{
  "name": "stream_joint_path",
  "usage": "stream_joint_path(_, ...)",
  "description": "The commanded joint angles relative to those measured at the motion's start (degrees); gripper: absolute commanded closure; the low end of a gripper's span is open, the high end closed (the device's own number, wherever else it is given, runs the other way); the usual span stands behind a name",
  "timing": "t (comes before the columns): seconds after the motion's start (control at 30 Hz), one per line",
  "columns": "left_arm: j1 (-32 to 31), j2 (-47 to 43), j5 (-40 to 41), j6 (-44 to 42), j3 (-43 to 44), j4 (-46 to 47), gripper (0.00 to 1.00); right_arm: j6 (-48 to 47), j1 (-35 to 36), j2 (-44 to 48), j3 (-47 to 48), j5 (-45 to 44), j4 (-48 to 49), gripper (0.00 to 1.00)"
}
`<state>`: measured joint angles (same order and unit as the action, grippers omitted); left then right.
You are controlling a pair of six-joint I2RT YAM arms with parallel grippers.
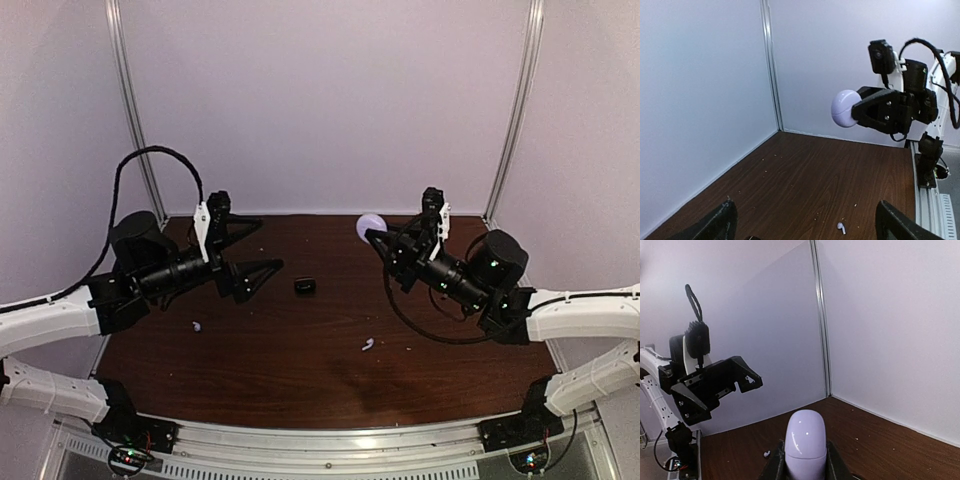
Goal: Insert the wireless bluetooth earbuds into the charging case
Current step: Pass from the right arm to the left
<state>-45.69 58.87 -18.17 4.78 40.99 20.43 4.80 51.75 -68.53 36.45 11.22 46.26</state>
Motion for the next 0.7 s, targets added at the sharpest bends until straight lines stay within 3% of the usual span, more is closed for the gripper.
stream_joint_path(0.0,-6.4,2.0,9.8,-21.6,3.9,1.1,0.02,20.1,-2.6,-1.1,0.9,9.3,4.1,0.84)
stream_joint_path(0.27,-15.3,10.3,16.6,-31.8,8.8,4.0,0.05,31.4,-3.5,-6.2,2.0,16.5,10.0,0.85)
stream_joint_path(0.67,-18.4,16.7,21.2,-36.2,13.4,3.9,0.17,36.6,-2.7,-9.2,2.3,20.2,11.7,0.84)
